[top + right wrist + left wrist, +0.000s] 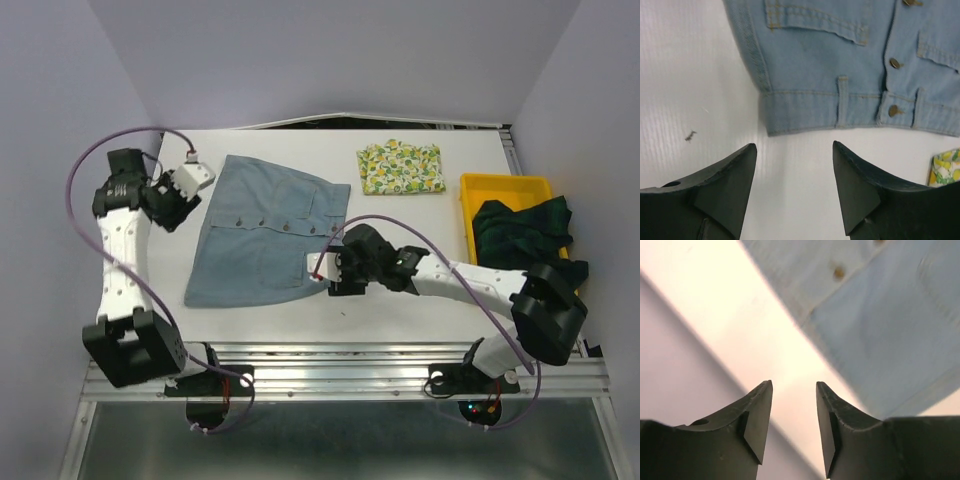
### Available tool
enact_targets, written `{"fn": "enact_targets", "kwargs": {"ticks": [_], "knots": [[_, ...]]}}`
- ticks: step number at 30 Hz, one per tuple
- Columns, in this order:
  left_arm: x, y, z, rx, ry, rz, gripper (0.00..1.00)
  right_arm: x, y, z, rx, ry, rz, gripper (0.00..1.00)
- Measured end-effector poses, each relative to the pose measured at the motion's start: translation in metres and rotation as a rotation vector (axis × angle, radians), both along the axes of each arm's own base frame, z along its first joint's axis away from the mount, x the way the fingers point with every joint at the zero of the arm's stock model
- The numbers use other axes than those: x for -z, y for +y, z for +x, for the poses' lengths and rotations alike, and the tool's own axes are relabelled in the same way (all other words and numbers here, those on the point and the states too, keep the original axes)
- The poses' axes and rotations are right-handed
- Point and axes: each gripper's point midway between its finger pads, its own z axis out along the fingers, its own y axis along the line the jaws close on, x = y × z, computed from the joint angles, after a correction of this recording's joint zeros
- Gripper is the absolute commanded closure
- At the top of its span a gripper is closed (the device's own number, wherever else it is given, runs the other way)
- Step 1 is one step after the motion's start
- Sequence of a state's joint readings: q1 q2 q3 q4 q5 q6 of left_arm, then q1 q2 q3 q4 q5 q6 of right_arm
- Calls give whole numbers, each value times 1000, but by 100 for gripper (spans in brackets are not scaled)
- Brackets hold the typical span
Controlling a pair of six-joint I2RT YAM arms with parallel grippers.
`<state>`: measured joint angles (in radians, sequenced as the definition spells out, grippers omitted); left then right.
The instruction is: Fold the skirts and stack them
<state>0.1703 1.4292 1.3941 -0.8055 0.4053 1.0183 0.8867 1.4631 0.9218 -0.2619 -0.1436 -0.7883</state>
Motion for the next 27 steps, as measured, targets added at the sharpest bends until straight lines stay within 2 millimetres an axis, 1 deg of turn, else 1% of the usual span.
{"fn": "enact_targets", "kwargs": {"ticks": [1,2,3,4,5,6,8,10,12,14,16,18,19,22,24,26,27], "knots": [[-5,14,-13,0,-17,35,51,2,6,-4,-16,0,-3,34],[-2,28,-31,20,-13,91,51,6,13,-10,-36,4,-12,34],[11,39,-53,38,23,134,51,13,18,-16,-55,14,-29,35],[20,40,-72,69,57,156,50,23,23,-24,-75,27,-55,37],[35,40,-92,122,105,184,50,32,26,-29,-86,38,-76,37],[46,38,-103,166,133,201,50,39,27,-31,-87,44,-97,37],[80,36,-128,244,218,218,47,59,27,-34,-79,61,-151,39],[113,32,-156,328,293,232,45,68,23,-30,-53,60,-181,39],[131,28,-176,387,314,253,45,64,24,-24,-31,34,-174,39],[140,26,-185,421,307,280,44,63,23,-20,-18,18,-178,39],[147,26,-189,442,291,306,44,62,23,-17,-6,1,-178,40],[154,27,-188,458,279,320,44,62,22,-15,2,-9,-178,42],[156,28,-185,464,271,328,45,63,22,-14,4,-12,-179,46],[164,30,-178,466,259,336,47,65,22,-10,16,-27,-181,53],[170,32,-172,464,252,340,49,65,22,-8,24,-36,-179,52],[179,34,-168,462,256,338,55,65,21,-7,33,-38,-183,47],[181,35,-166,459,257,337,60,65,20,-7,39,-38,-183,39]]}}
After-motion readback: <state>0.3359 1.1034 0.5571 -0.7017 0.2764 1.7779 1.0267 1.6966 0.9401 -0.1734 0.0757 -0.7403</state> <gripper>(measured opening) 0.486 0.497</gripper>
